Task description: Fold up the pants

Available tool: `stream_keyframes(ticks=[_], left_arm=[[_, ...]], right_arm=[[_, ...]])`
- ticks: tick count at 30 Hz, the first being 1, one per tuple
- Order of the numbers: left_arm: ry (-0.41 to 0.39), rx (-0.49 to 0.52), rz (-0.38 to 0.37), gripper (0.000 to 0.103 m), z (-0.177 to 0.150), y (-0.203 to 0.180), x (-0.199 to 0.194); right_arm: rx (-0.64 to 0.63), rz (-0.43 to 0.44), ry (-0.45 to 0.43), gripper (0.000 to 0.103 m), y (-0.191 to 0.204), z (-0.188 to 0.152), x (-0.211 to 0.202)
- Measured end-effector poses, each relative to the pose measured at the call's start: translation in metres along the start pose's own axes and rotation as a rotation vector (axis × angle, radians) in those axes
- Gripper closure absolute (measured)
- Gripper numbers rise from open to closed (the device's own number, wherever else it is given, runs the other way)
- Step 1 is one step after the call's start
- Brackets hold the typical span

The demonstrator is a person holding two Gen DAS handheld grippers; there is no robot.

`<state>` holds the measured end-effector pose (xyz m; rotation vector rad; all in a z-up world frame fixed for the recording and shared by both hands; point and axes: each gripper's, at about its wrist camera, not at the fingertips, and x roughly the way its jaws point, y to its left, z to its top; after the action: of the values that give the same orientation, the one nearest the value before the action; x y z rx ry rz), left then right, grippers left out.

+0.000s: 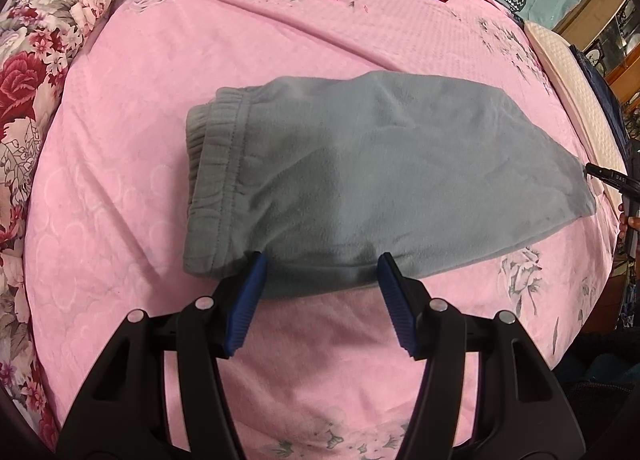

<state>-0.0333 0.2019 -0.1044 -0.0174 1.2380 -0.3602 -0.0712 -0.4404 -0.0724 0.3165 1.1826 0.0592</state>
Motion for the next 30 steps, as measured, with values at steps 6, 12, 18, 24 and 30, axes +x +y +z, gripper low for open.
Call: stream_keyframes(ticks=[6, 12, 18, 24, 30], left_arm=[[0.009, 0.002, 0.010, 0.040, 0.007, -0.003, 0.003], [-0.011, 0.005, 0.010, 0.039, 0.008, -0.005, 0.002], [-0.021, 0.003, 0.019, 0.039, 0.004, -0.005, -0.003], [-0.091, -0.008, -0.012, 0.033, 0.001, -0.005, -0.018], [-0.062, 0.000, -0.005, 0.033, -0.012, -0.004, -0.001]], right_arm=[[-0.053, -0.005, -0.054, 0.103, 0.006, 0.004, -0.015], [-0.007, -0.039, -0.110, 0.103, -0.009, 0.012, -0.024], [0.020, -0.108, -0.079, 0.100, -0.019, 0.009, -0.001], [-0.063, 0.075, -0.132, 0.057, 0.042, -0.005, -0.023], [-0.054, 0.258, -0.002, 0.057, 0.079, -0.012, 0.015]])
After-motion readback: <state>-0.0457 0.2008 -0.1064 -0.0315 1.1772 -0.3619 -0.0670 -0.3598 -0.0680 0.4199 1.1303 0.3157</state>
